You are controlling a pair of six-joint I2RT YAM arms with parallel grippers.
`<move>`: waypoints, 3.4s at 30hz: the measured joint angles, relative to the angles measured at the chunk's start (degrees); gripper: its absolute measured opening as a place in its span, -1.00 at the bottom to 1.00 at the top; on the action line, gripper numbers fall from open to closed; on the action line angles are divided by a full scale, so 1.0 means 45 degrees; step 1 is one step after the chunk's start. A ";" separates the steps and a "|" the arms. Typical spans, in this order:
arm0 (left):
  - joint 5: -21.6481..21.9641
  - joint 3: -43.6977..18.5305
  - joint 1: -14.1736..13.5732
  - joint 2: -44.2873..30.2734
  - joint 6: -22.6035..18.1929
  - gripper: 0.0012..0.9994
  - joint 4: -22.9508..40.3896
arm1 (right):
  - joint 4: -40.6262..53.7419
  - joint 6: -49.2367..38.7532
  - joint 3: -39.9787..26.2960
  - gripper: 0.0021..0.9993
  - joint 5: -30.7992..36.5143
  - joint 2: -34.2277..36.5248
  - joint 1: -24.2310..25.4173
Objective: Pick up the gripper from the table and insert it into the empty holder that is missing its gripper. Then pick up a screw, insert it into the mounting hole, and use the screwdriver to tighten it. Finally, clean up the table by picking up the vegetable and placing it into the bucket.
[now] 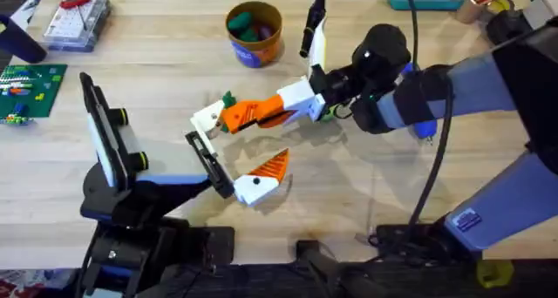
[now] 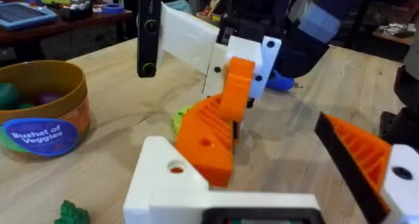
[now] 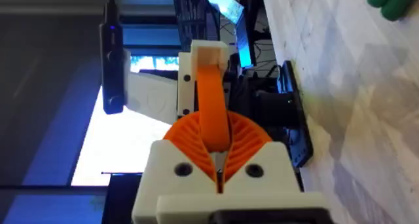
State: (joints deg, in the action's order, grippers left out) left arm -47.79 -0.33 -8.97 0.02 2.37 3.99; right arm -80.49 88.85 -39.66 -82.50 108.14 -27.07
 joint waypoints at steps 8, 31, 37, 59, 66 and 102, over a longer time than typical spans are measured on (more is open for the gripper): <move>0.0005 0.0000 0.0000 -0.0002 0.0000 0.98 0.0000 | 0.0006 -0.0041 0.0000 -0.98 0.0069 0.0000 -0.0364; 0.0488 0.0002 0.0063 -0.0002 0.0209 0.98 -0.0022 | 0.1412 -0.0053 -0.0073 -0.98 0.1073 0.0000 -0.0558; 0.0500 -0.0001 0.0063 -0.0002 0.0209 0.97 -0.0024 | 0.1358 0.0631 -0.0130 -0.98 0.0976 -0.0002 -0.0558; 0.0296 -0.0003 0.0049 -0.0002 0.0131 0.97 -0.0024 | 0.1571 0.2839 -0.0821 -0.98 0.1073 -0.0005 -0.0931; 0.0285 -0.0003 0.0049 -0.0002 0.0131 0.97 -0.0024 | 0.1620 0.2796 -0.0823 -0.98 0.1361 -0.0002 -0.1210; -0.0104 -0.0013 0.0121 -0.0002 -0.0091 0.97 0.0018 | 0.4280 -0.0064 -0.2307 -0.98 -0.0001 0.0403 -0.1194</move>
State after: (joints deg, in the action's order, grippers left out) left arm -48.26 -0.38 -8.43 0.01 1.96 4.07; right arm -61.23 88.56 -50.04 -82.50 109.95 -32.45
